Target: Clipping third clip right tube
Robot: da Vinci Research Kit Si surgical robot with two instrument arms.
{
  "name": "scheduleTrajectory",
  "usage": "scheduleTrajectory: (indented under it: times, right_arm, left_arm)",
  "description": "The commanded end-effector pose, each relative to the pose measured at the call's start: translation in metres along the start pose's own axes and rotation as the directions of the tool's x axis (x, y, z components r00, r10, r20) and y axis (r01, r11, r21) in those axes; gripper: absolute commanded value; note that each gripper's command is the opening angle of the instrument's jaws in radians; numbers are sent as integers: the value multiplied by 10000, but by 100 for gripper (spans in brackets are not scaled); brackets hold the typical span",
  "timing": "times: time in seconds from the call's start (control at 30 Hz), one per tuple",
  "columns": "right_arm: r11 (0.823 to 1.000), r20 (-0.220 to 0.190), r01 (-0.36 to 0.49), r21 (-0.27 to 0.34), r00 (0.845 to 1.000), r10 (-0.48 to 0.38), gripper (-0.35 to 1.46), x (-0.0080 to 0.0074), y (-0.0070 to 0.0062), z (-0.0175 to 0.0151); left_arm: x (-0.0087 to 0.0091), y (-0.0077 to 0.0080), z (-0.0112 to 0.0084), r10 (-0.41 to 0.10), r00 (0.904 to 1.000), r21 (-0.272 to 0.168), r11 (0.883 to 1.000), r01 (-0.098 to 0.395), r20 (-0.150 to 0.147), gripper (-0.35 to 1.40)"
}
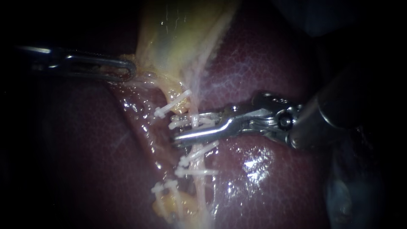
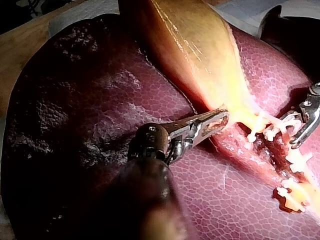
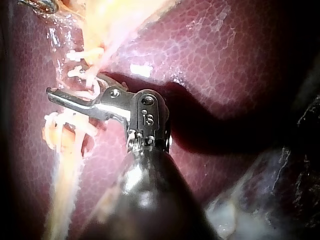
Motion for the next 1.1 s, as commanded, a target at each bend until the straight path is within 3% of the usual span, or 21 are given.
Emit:
scheduleTrajectory:
  times: [0.03, 0.17, 0.37, 0.83, 1.1]
  right_arm:
    - [10000, -2, -27, 7, 10000, 27, 47, 3, -3, 0]
    - [9999, -113, -81, 100, 9999, 82, 47, 10, -12, -2]
    - [9999, -162, -86, 137, 9998, 88, 42, 12, -10, -3]
    - [9998, -120, -81, 182, 9999, 83, -32, 10, -8, -14]
    - [9989, -100, -430, 198, 9990, 432, -35, 8, -9, -16]
  left_arm:
    - [0, 0, 0, -1, 10000, 1, 10000, 1, -1, -35]
    - [0, 0, -1, -1, 10000, 1, 10000, 1, -1, -35]
    - [0, 0, -1, -1, 10000, 1, 10000, 1, -1, -35]
    - [0, 0, 0, -2, 10000, 0, 10000, 2, -1, -35]
    - [0, 0, 0, -3, 10000, -1, 10000, 3, -1, -35]
